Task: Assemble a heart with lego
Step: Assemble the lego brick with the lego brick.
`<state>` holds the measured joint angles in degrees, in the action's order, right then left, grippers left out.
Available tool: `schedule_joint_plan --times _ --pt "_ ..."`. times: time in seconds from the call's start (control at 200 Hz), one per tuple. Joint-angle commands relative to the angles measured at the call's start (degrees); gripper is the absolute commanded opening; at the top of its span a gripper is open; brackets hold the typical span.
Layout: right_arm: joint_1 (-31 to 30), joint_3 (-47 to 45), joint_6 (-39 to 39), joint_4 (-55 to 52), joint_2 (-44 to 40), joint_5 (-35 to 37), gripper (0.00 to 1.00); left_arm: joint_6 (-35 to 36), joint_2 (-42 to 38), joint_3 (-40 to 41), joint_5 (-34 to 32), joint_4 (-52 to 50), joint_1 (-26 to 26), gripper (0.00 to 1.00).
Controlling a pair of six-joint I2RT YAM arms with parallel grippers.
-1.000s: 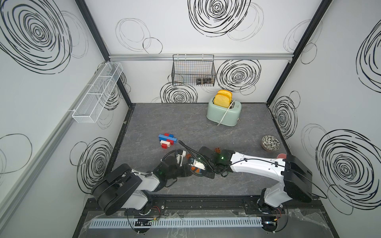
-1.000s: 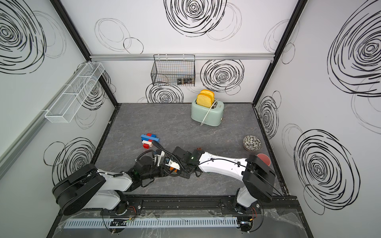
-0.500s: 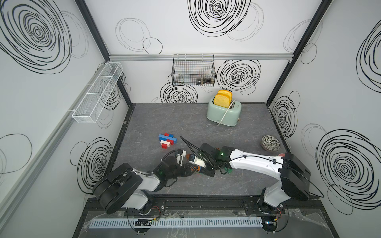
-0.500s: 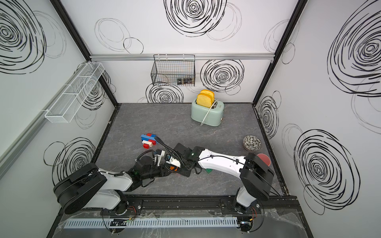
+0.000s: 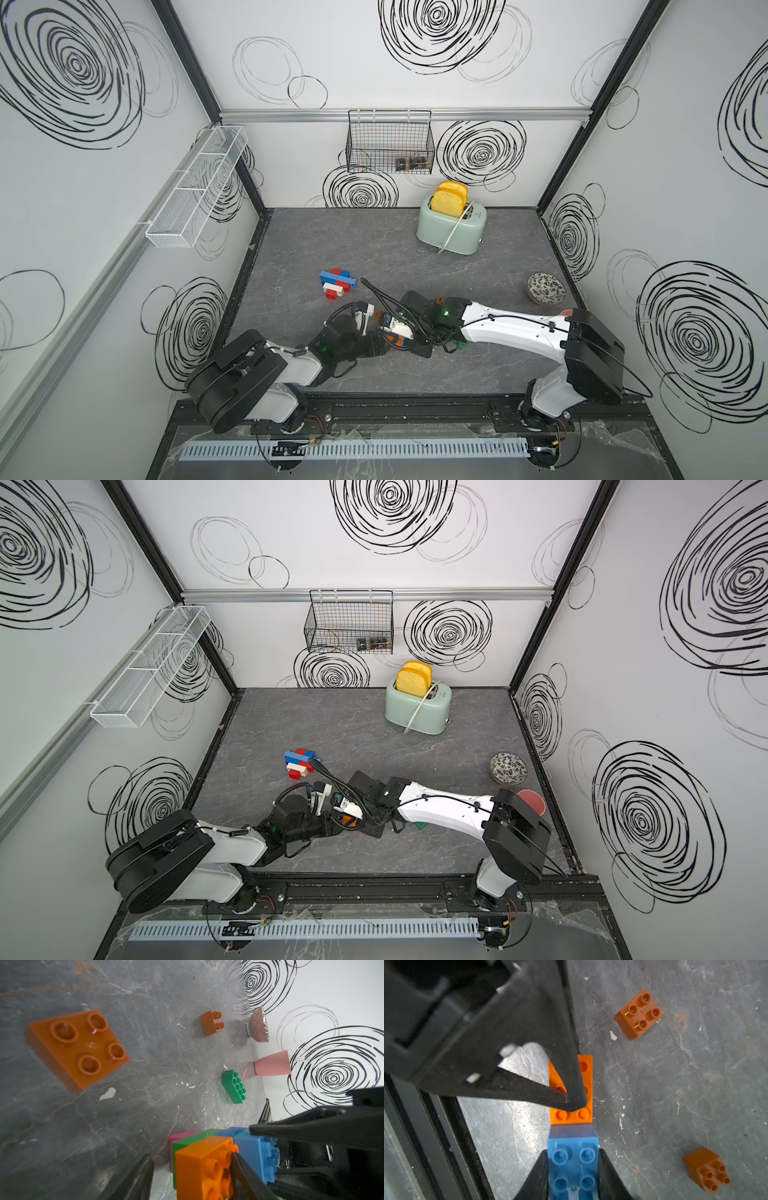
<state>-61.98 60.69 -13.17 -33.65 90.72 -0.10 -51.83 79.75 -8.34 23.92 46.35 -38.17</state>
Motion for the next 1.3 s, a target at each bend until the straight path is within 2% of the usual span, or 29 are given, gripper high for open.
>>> schedule_joint_plan --times 0.0,0.415,0.54,0.775,0.881,1.026,1.161,1.226,1.296 --pt "0.6 -0.6 -1.2 -4.8 2.5 -1.5 0.37 0.0 -1.8 0.4 1.0 -2.8 0.4 0.65" --pt "0.8 4.6 -1.6 -7.1 0.9 -3.9 0.56 0.9 -5.7 -0.8 1.7 -5.3 2.4 0.71" --pt "1.0 5.5 -1.3 -7.8 -0.3 -4.2 0.58 0.7 -7.8 -0.8 1.4 -6.8 3.1 0.72" --pt "2.5 5.7 1.8 -6.3 -4.7 -1.0 0.59 2.5 -15.0 -1.9 -0.6 -16.0 4.2 0.73" --pt "5.1 4.5 5.4 -4.2 -8.4 -0.2 0.59 3.9 -18.5 -2.5 -1.8 -20.6 4.4 0.73" --pt "12.0 1.3 13.2 -5.8 -12.8 -1.6 0.58 5.0 -21.8 -2.7 -2.7 -25.1 4.9 0.73" --pt "18.4 -3.1 19.6 -7.2 -15.6 -3.0 0.57 4.8 -22.9 -2.2 -2.3 -25.4 5.7 0.73" --pt "18.1 -3.9 21.4 -7.0 -16.0 2.8 0.59 4.8 -22.6 -2.1 -1.8 -25.1 6.1 0.73" --pt "21.4 -2.9 23.2 -7.9 -14.4 0.1 0.61 4.7 -22.2 -2.2 -1.3 -24.5 6.4 0.74"
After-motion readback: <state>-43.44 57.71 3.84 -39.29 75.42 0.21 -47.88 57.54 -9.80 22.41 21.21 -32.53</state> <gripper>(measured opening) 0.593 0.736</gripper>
